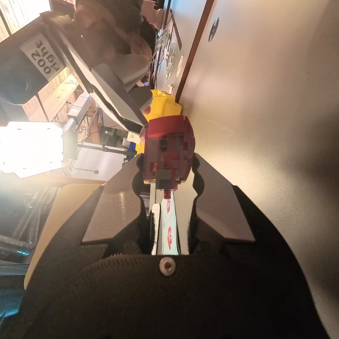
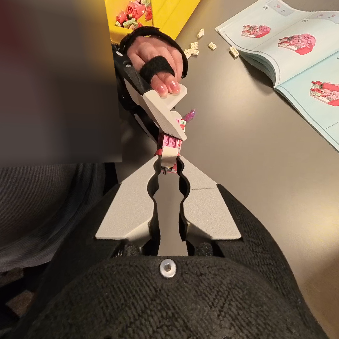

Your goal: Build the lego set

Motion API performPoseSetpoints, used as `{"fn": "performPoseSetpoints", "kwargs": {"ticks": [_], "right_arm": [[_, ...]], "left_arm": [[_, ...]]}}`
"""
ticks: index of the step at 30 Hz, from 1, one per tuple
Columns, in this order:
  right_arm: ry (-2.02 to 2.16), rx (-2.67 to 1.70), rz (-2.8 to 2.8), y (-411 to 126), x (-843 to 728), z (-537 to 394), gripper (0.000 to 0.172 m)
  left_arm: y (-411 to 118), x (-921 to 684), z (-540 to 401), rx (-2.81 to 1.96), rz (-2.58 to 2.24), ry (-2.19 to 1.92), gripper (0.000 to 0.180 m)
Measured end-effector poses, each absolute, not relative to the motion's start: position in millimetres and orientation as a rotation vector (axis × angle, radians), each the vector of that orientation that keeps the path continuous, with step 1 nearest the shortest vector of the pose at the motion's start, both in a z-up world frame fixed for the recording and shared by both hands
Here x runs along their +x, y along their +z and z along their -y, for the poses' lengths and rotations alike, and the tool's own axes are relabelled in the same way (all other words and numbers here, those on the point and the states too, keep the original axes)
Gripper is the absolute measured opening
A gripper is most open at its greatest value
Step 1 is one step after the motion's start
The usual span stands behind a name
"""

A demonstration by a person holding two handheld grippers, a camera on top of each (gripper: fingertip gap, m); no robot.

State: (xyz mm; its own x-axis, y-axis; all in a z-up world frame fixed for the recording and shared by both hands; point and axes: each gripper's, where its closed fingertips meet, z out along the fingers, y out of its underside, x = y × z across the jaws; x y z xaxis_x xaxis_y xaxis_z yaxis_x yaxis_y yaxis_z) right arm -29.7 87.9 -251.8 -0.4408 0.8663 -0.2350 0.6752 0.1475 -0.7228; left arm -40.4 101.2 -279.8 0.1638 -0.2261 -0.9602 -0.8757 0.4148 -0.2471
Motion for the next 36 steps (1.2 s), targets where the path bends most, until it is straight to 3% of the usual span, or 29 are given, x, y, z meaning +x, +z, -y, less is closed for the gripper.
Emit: {"fn": "performPoseSetpoints", "kwargs": {"ticks": [5,11,16,22,32,36], "right_arm": [[1.026,-1.558,2.104,-260,-28,-117,0.015],[0.629,-1.762,2.16,-329,0,-157,0.015],[0.532,-1.798,2.156,-349,8,-166,0.015],[0.577,-1.833,2.109,-351,13,-168,0.033],[0.919,-1.743,2.129,-339,11,-125,0.032],[0.877,-1.621,2.087,-327,3,-138,0.03]], "left_arm": [[-288,-47,-105,-1.139,-1.385,0.633,0.051],[-296,-53,-109,-1.19,-1.401,0.638,0.051],[-300,-53,-109,-1.212,-1.416,0.626,0.051],[-301,-53,-109,-1.228,-1.419,0.612,0.051],[-303,-53,-107,-1.243,-1.426,0.599,0.051],[-303,-55,-107,-1.256,-1.423,0.593,0.051]]}}
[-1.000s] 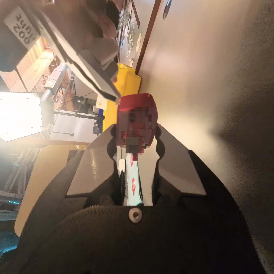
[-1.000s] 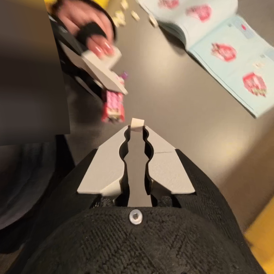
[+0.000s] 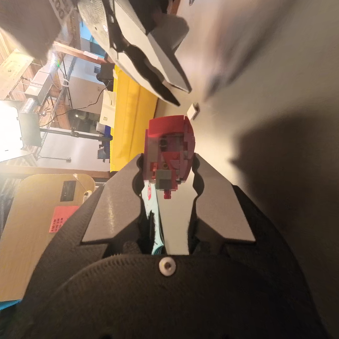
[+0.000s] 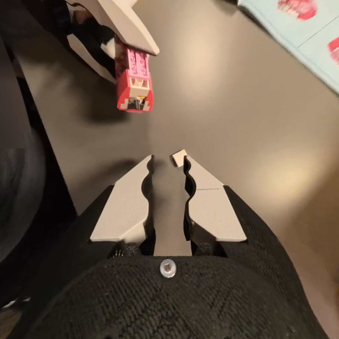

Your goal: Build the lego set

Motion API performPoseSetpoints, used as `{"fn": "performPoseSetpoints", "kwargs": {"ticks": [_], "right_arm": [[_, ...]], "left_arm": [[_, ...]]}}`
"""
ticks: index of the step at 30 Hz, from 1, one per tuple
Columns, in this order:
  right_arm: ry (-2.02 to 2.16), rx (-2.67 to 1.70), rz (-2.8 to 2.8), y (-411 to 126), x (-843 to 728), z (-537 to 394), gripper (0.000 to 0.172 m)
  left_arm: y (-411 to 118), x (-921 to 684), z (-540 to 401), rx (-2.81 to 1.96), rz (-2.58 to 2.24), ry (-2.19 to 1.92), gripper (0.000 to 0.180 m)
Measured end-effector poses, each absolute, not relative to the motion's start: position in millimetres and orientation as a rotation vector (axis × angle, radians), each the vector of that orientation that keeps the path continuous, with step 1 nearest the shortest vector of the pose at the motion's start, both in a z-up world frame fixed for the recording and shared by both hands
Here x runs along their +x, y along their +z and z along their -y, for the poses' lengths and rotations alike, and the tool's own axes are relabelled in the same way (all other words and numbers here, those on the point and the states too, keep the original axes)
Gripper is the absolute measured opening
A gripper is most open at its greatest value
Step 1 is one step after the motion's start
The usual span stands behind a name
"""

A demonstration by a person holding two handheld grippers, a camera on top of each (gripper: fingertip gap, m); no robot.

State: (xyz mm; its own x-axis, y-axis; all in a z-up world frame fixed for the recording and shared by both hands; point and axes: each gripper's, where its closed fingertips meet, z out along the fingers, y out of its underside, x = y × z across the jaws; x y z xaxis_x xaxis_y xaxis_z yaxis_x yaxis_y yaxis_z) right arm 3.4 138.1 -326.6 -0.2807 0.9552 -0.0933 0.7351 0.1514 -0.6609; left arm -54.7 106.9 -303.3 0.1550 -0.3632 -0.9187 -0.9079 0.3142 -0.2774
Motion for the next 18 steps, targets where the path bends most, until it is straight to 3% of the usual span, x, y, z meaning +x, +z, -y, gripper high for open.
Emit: {"fn": "performPoseSetpoints", "kwargs": {"ticks": [5,14,18], "right_arm": [[0.703,-1.238,2.281,-332,-4,-138,0.032],[0.729,-1.33,2.397,-349,-6,-149,0.013],[0.946,-1.402,2.252,-322,-21,-143,0.013]], "left_arm": [[-304,-54,-106,-1.264,-1.424,0.575,0.051],[-302,-54,-104,-1.264,-1.417,0.569,0.051],[-300,-54,-103,-1.26,-1.413,0.574,0.051]]}}
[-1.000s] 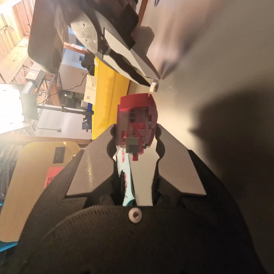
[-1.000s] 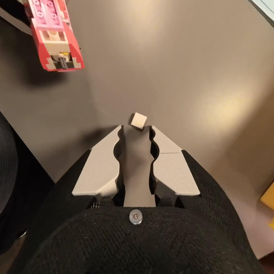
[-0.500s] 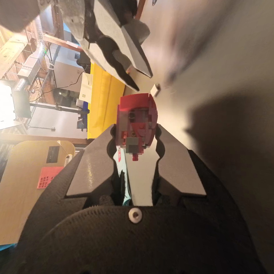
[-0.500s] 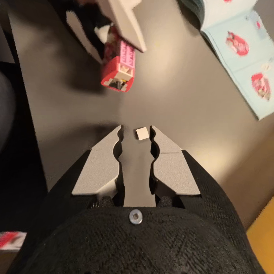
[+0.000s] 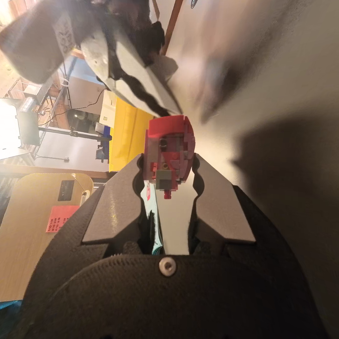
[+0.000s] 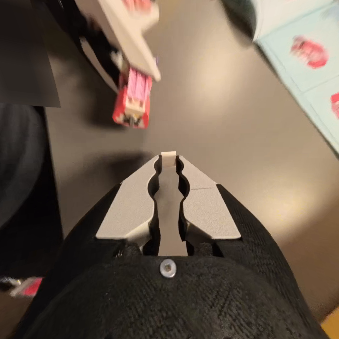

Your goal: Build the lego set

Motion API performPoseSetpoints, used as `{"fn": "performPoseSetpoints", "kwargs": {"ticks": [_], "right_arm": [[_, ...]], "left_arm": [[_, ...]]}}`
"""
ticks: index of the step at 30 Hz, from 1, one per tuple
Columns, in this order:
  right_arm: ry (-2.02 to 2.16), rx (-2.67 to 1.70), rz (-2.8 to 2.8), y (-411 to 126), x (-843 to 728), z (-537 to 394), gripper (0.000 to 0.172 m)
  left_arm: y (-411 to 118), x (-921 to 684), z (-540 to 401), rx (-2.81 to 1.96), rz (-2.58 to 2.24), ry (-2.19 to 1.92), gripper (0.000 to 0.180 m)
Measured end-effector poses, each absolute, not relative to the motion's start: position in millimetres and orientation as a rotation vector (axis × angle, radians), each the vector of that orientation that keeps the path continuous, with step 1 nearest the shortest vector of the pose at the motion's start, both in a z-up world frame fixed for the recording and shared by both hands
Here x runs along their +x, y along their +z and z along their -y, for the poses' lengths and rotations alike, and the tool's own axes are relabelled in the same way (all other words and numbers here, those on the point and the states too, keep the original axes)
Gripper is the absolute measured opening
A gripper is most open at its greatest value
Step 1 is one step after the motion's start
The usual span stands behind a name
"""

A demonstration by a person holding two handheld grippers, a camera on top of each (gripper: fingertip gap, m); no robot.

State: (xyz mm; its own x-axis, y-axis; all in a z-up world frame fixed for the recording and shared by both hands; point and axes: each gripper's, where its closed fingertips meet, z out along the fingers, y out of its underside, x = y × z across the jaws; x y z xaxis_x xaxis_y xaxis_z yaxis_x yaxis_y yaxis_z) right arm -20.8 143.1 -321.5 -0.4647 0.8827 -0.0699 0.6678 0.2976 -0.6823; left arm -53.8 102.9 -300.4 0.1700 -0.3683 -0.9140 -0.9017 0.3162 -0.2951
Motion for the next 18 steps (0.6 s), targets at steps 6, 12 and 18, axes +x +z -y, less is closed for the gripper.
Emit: {"fn": "performPoseSetpoints", "kwargs": {"ticks": [6,12,18], "right_arm": [[1.32,-1.467,2.037,-264,-42,-120,0.013],[1.334,-1.534,2.054,-256,-46,-107,0.013],[1.252,-1.532,2.072,-257,-49,-103,0.013]], "left_arm": [[-293,-54,-104,-1.231,-1.389,0.628,0.051],[-288,-53,-103,-1.201,-1.38,0.665,0.051],[-281,-55,-103,-1.183,-1.346,0.7,0.051]]}}
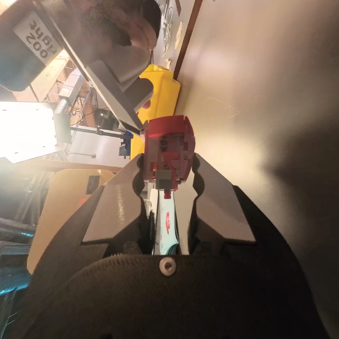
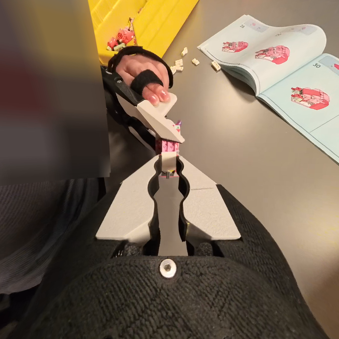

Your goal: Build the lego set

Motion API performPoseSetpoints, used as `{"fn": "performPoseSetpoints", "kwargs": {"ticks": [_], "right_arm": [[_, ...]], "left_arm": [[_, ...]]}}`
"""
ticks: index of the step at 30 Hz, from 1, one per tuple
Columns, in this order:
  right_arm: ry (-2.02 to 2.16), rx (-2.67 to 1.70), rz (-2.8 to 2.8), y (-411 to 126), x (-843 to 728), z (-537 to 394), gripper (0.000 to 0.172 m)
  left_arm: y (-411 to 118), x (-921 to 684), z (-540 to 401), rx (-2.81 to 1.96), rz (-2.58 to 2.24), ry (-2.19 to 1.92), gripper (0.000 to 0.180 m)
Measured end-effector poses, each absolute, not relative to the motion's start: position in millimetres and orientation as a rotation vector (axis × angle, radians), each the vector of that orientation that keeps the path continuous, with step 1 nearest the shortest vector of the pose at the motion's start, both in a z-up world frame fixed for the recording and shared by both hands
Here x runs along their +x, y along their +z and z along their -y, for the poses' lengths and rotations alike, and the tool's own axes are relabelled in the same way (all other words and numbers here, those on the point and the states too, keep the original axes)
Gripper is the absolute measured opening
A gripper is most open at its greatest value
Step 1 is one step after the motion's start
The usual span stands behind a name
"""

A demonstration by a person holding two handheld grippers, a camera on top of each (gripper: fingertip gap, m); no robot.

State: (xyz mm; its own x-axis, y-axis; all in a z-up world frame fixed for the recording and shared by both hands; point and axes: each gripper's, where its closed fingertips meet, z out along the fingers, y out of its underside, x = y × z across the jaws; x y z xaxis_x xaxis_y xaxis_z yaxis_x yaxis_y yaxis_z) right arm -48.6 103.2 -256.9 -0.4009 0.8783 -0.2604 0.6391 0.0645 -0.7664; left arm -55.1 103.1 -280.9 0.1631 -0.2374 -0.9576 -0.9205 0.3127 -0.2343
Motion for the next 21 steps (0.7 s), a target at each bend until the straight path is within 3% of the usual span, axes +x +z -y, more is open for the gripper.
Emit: {"fn": "performPoseSetpoints", "kwargs": {"ticks": [21], "right_arm": [[1.125,-1.456,2.065,-244,-51,-100,0.018]], "left_arm": [[-268,-58,-105,-1.148,-1.285,0.747,0.051]]}}
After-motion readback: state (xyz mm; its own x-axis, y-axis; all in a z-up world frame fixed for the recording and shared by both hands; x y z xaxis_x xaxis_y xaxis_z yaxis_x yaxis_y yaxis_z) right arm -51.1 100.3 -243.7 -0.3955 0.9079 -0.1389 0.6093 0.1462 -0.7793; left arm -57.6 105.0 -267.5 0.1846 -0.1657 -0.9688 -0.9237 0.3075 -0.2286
